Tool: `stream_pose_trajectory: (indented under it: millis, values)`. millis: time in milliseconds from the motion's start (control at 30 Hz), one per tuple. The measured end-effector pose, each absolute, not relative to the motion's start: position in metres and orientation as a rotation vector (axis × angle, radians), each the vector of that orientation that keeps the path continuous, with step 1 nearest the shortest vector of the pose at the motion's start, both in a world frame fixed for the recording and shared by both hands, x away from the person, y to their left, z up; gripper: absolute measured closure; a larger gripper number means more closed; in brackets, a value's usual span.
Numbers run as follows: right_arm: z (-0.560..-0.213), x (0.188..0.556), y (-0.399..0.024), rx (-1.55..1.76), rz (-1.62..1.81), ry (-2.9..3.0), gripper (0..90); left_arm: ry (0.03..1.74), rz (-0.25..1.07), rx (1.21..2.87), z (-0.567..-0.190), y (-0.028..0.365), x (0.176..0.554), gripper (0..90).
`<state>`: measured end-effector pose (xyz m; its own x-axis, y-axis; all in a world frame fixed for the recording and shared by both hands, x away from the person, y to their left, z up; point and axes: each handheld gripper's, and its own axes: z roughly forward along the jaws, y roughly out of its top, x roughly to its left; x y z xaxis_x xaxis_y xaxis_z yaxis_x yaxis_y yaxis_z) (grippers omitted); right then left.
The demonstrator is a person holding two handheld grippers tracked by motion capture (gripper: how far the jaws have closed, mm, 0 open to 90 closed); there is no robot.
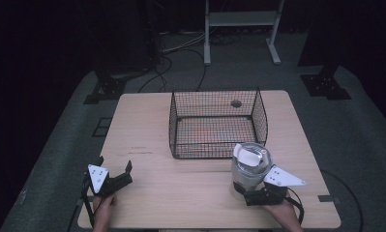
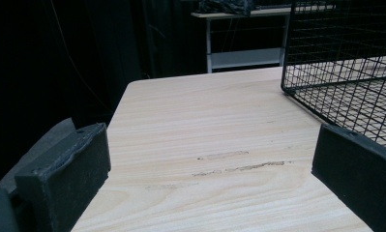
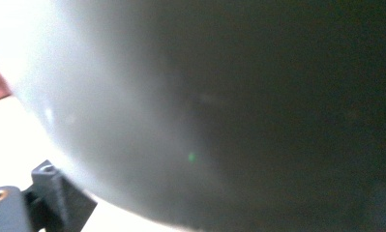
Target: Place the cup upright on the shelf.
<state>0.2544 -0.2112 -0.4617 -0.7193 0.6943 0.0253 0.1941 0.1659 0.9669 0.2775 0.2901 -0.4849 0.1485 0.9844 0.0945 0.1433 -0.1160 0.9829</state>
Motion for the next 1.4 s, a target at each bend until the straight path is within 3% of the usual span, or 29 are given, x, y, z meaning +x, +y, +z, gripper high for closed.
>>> stream_pose_trajectory:
  millis: [967, 1400]
  values:
    - [-0.460, 0.253, -0.219, 0.802, 1.639, 2.040, 8.6, 1.156, 1.101, 1.461, -0.485, 0.291, 0.277, 0.0]
    - [-0.426, 0.258, -0.216, 0.734, 1.730, 2.011, 8.6, 1.156, 1.100, 1.460, -0.485, 0.291, 0.277, 0.0]
